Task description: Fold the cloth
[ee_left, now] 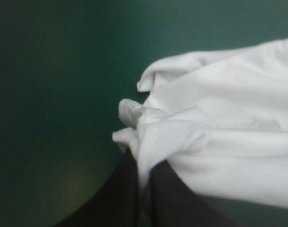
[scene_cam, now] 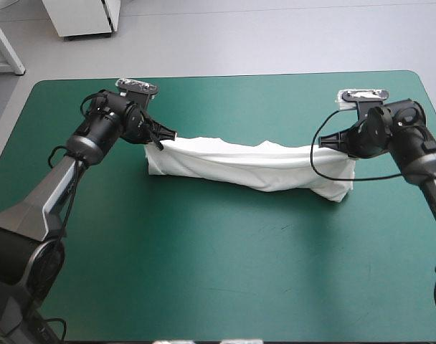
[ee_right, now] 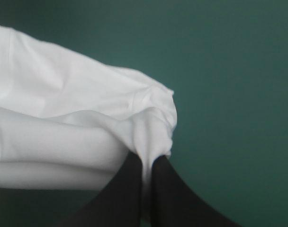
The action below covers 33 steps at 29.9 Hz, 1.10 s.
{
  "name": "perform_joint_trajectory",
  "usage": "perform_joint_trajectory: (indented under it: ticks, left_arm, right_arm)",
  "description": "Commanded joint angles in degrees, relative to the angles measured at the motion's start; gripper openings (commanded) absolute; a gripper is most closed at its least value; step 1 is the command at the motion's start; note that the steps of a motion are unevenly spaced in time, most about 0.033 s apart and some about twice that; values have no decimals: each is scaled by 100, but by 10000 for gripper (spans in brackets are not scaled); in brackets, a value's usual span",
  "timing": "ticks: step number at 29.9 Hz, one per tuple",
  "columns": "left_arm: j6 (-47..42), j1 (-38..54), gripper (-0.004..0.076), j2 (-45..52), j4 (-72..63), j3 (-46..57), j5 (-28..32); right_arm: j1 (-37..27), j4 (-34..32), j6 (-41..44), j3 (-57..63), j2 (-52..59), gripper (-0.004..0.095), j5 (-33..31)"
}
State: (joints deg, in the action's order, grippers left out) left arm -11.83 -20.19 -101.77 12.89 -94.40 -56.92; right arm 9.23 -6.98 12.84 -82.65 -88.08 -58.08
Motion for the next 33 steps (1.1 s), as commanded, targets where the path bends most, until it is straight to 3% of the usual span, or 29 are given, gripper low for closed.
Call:
perform_joint_trajectory:
  ticks: [1,9,22,26,31,33]
  left_arm:
    - [6,13,-9,-188,318,-727,179]
    - [6,13,-9,-1290,334,-1670,137]
    - [-70,251,-9,-1916,81,-1751,575]
    - [391,251,48,-1930,14,-1751,680]
    - [524,251,298,-1827,-193,-1751,339]
    - [524,251,396,-1727,-167,-1751,164]
  right_arm:
    - [-179,-159,-46,-738,-305,-17,222]
    - [-537,358,-297,-1736,-1413,-17,108]
    - [-572,508,-429,-1922,-2290,-5,124]
    - [-572,859,-683,-1934,-2268,172,109]
    - [-572,1220,-1029,-2278,-2270,569,-325]
    - [-572,1253,-1029,-2467,-2270,645,-570]
